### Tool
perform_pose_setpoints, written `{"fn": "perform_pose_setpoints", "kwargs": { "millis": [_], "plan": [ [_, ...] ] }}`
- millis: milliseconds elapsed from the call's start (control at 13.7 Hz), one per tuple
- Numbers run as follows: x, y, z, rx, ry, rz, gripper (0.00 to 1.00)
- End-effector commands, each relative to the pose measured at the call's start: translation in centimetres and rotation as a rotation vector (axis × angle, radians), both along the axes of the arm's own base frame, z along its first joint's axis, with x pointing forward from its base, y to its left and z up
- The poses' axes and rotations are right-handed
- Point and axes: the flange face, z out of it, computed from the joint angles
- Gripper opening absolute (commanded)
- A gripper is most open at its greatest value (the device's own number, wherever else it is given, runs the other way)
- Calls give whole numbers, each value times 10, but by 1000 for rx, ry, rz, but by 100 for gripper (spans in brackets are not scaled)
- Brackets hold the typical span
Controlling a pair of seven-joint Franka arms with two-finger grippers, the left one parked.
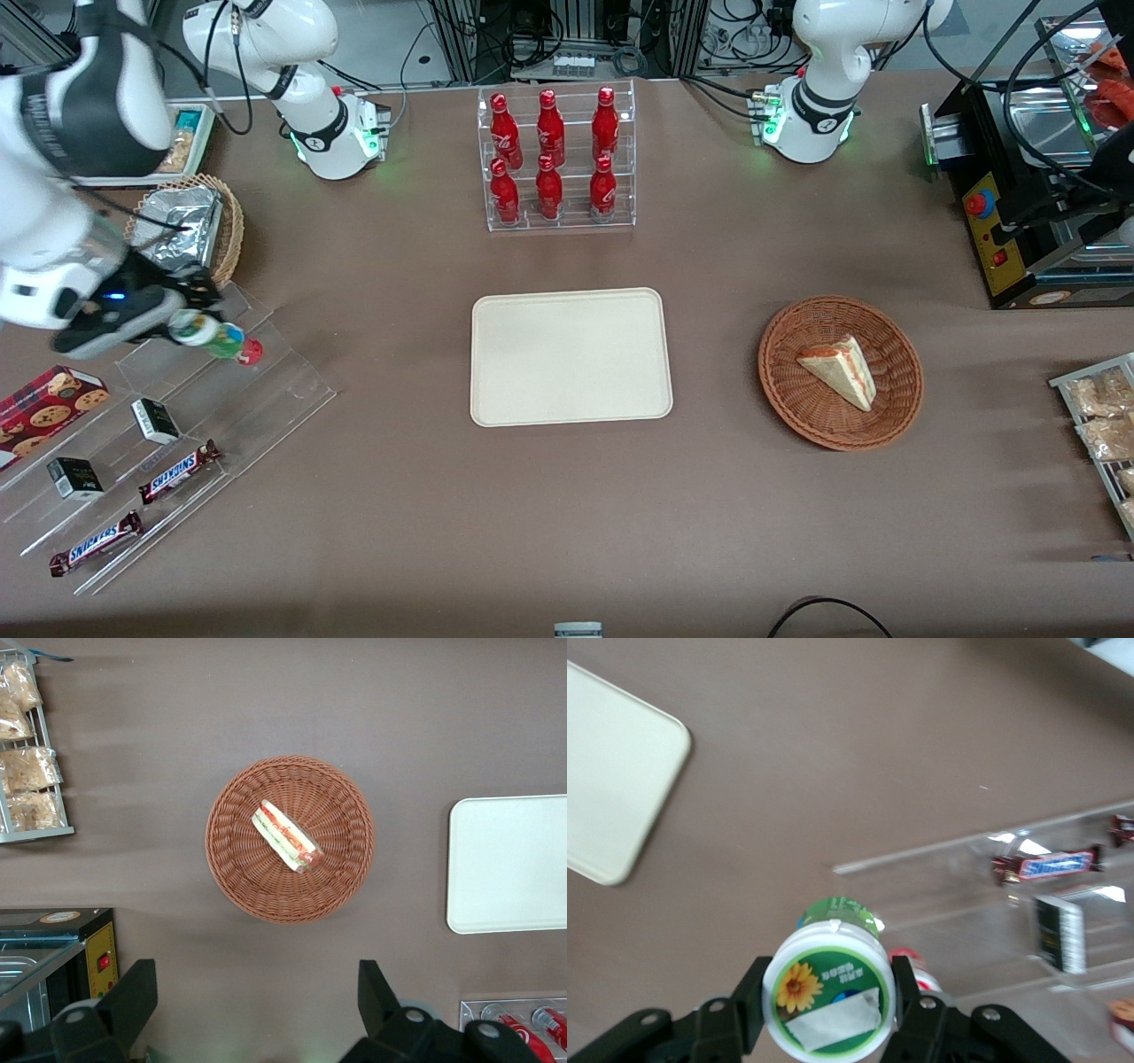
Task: Place green gum on tray
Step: 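Lift the gum bottle and carry it over the cream tray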
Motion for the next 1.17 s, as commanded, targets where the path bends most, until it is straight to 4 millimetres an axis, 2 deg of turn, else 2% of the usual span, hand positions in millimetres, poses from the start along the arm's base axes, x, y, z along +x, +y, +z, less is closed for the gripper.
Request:
{"fn": "perform_pose_setpoints", "kwargs": {
  "millis": [0, 73, 219, 292, 438, 511, 584, 730, 876, 1022, 1095],
  "plan": [
    [8, 78, -1, 10, 28, -83, 0],
    [6, 109, -1, 10, 29, -100, 0],
    [6, 158, -15, 7, 47, -148, 0],
    [6, 190, -25, 3, 53, -178, 0],
    [12, 256, -57, -13, 56, -258, 0],
    [9, 290, -73, -27, 48, -282, 0],
    [8, 314, -87, -41, 37, -310, 0],
    [3, 341, -105, -46, 38, -374, 0],
    [3, 358, -126, -20, 24, -419, 0],
    [-8, 389, -155, -5, 9, -426, 0],
    [-10, 396, -171, -9, 8, -442, 0]
  ]
}}
